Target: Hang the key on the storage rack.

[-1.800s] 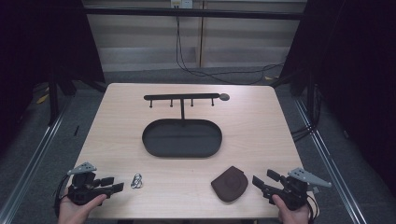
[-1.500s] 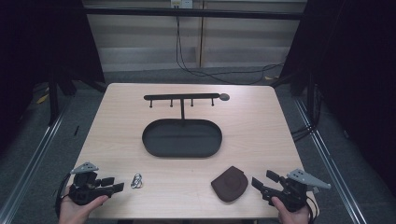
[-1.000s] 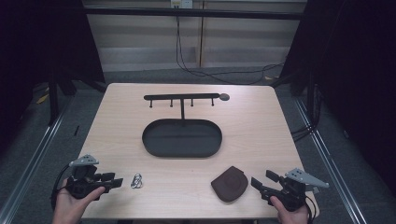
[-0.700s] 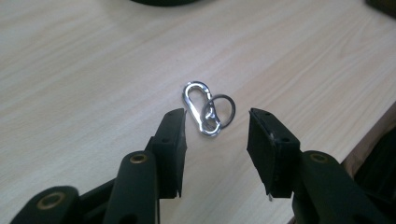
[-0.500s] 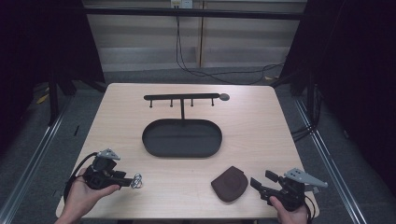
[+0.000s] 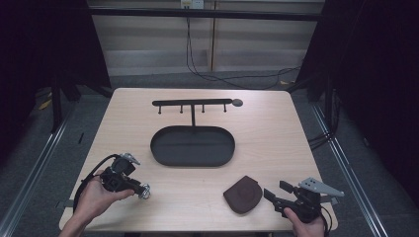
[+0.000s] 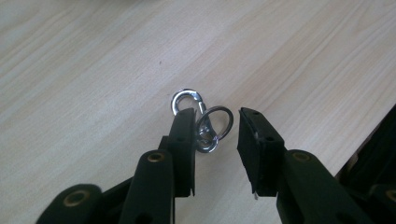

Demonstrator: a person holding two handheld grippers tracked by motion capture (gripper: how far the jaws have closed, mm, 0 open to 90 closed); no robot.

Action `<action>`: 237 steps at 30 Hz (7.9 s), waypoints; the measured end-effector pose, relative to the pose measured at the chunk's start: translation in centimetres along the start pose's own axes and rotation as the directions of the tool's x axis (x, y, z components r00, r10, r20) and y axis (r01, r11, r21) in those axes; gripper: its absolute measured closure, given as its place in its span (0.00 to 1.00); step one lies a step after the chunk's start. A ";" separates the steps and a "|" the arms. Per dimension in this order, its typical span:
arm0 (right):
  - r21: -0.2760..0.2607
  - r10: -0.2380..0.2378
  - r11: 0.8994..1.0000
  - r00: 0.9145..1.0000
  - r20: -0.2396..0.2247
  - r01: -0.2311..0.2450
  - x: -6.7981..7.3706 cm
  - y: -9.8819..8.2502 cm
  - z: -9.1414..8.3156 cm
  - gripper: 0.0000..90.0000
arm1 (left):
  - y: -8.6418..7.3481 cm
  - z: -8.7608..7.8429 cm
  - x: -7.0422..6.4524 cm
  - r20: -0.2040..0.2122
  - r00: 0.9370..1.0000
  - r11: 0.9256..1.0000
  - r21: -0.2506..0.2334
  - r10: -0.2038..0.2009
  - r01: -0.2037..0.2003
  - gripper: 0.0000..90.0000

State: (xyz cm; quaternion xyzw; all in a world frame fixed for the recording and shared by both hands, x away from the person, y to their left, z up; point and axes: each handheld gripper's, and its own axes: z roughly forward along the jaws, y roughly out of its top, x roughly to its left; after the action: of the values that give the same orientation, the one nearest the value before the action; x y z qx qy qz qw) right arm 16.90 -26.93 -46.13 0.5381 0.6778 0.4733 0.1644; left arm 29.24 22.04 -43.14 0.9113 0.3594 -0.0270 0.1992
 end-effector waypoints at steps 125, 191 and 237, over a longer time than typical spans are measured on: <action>0.008 0.002 1.000 1.000 -0.005 -0.002 -0.1 0.0 0.1 0.28 | 8.7 -8.2 0.8 -0.045 0.999 0.991 0.135 0.001 0.005 1.00; 0.017 0.028 0.999 0.999 -0.021 -0.027 -0.4 0.0 0.2 0.28 | 20.9 -10.4 2.8 -0.145 0.989 0.981 0.195 0.001 0.028 1.00; 0.020 0.025 1.000 0.999 -0.026 -0.024 -0.4 0.1 0.4 0.28 | 22.4 -8.5 4.5 -0.193 0.980 0.987 0.145 -0.039 0.068 0.94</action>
State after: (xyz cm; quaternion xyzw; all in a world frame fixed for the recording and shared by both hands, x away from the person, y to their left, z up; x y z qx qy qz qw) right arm 17.35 -27.09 -46.37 0.5415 0.6779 0.4758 0.1444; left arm 46.73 13.33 -28.51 0.9121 0.3981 0.0273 0.0939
